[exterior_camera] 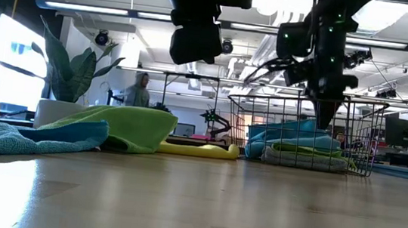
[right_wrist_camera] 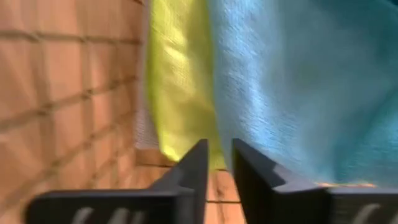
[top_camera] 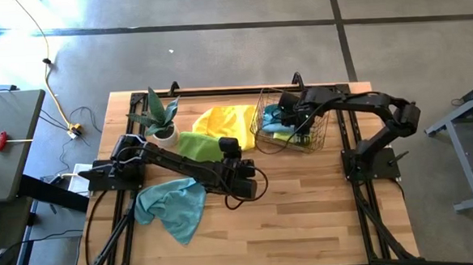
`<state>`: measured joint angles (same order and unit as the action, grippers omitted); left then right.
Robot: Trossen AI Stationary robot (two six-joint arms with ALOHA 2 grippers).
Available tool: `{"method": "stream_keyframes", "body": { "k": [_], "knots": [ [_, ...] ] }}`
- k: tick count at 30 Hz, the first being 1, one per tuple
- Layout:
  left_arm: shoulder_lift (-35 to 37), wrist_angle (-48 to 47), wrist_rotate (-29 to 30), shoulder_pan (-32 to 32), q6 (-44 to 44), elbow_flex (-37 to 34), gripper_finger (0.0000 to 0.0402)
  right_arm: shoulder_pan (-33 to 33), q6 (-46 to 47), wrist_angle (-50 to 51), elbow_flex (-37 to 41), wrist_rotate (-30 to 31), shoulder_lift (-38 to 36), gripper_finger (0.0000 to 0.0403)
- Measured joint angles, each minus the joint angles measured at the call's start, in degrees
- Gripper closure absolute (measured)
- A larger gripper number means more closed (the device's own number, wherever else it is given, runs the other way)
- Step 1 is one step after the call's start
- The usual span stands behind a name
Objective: Fold microfiber towels
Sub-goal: Put the right blue microfiber towel into the wire basket
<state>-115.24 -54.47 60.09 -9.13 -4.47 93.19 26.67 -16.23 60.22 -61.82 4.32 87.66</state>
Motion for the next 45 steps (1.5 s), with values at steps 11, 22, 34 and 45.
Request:
{"method": "stream_keyframes", "body": {
  "k": [11, 22, 34, 45],
  "knots": [
    [0.0, -0.2, -0.6, 0.0, 0.0, 0.0, 0.0351, 0.8, -7.0, -7.4, 7.4, 1.8, -0.3, 0.0199],
    [0.0, -0.2, -2.9, 0.0, 0.1, 0.0, 0.0351, 2.4, -9.3, -19.3, 11.2, 7.1, 0.1, 0.0195],
    [0.0, -0.5, -2.9, 0.0, 0.1, 0.0, 0.0351, 4.5, -9.2, -19.4, 11.2, 6.4, 0.2, 0.0349],
    [0.0, -1.6, -2.9, 0.0, 0.1, 0.0, 0.0351, 1.8, -1.3, -4.9, 3.7, 4.0, 0.2, 0.0399]
  ]
}}
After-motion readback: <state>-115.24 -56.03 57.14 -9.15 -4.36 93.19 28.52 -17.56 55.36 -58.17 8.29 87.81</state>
